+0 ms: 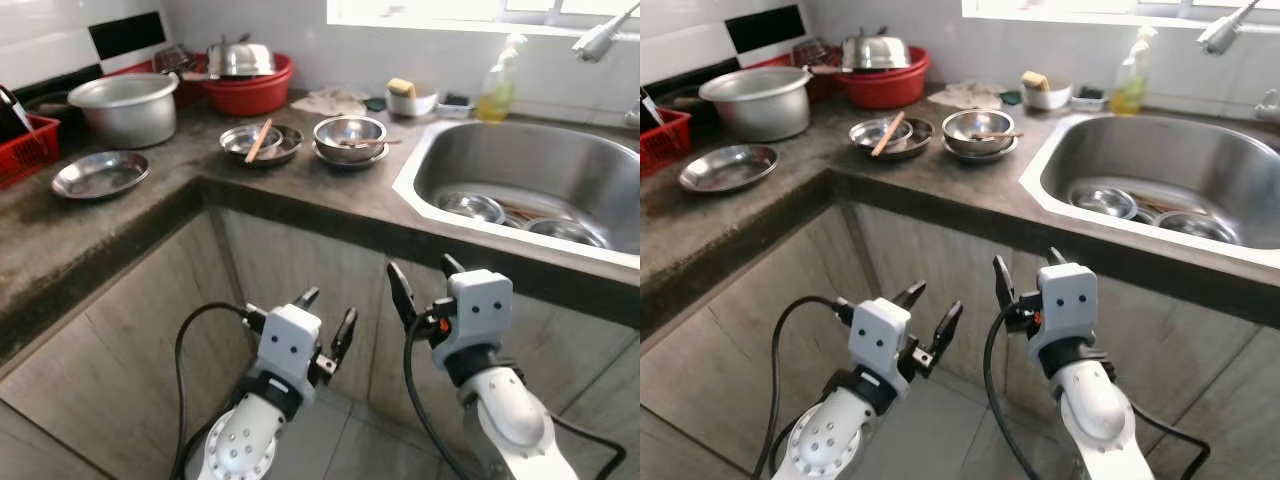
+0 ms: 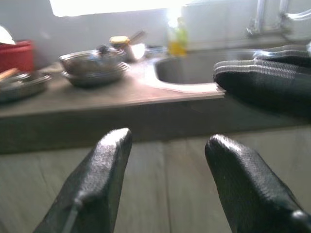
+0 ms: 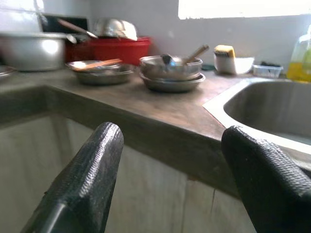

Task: Kitchen organization

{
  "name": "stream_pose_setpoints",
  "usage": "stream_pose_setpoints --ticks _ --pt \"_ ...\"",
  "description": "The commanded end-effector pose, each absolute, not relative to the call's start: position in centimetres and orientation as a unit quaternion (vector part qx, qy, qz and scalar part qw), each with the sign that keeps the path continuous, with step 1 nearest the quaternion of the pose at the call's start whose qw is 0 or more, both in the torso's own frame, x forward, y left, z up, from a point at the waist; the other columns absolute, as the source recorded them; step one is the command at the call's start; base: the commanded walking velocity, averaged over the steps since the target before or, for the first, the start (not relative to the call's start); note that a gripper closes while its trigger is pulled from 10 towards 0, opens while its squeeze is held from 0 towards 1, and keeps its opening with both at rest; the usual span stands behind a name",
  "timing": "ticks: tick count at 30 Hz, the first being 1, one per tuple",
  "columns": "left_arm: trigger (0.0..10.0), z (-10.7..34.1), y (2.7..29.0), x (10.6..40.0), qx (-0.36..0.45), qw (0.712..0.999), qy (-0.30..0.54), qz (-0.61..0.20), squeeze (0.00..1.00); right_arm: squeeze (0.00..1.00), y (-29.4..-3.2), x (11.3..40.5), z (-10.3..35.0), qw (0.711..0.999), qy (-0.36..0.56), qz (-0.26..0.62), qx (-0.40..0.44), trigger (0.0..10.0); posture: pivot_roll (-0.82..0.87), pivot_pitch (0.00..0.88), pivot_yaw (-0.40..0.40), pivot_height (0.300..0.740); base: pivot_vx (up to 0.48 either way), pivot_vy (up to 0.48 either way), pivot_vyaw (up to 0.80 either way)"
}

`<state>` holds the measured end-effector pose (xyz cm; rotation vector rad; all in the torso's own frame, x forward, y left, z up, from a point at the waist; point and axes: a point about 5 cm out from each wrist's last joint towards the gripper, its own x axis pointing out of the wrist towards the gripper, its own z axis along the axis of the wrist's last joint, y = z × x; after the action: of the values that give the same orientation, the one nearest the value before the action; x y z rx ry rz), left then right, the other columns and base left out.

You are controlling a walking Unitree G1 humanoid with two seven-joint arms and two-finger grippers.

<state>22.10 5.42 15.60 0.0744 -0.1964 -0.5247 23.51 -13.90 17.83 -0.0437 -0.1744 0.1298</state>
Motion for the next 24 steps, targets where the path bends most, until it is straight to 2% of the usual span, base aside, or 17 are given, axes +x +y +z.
stream_pose_setpoints --ticks 1,16,24 --pt "10.0 15.2 6.1 22.3 0.049 0.964 -0.090 -0.247 0.00 0.00 -13.1 23.6 18.3 0.992 -0.099 0.079 -0.012 10.0 0.08 0.048 0.010 0.740 0.364 0.000 0.80" --pt "10.0 15.1 6.2 22.3 0.052 0.964 -0.090 -0.244 0.00 0.00 -12.9 23.9 18.6 0.990 -0.108 0.090 -0.009 10.0 0.08 0.030 0.000 0.740 0.252 0.000 0.80" --pt "10.0 15.1 6.2 22.4 0.053 0.964 -0.091 -0.244 0.00 0.00 -13.0 24.6 19.7 0.987 -0.132 0.088 -0.011 10.0 0.08 0.027 0.006 0.740 0.000 0.000 0.77"
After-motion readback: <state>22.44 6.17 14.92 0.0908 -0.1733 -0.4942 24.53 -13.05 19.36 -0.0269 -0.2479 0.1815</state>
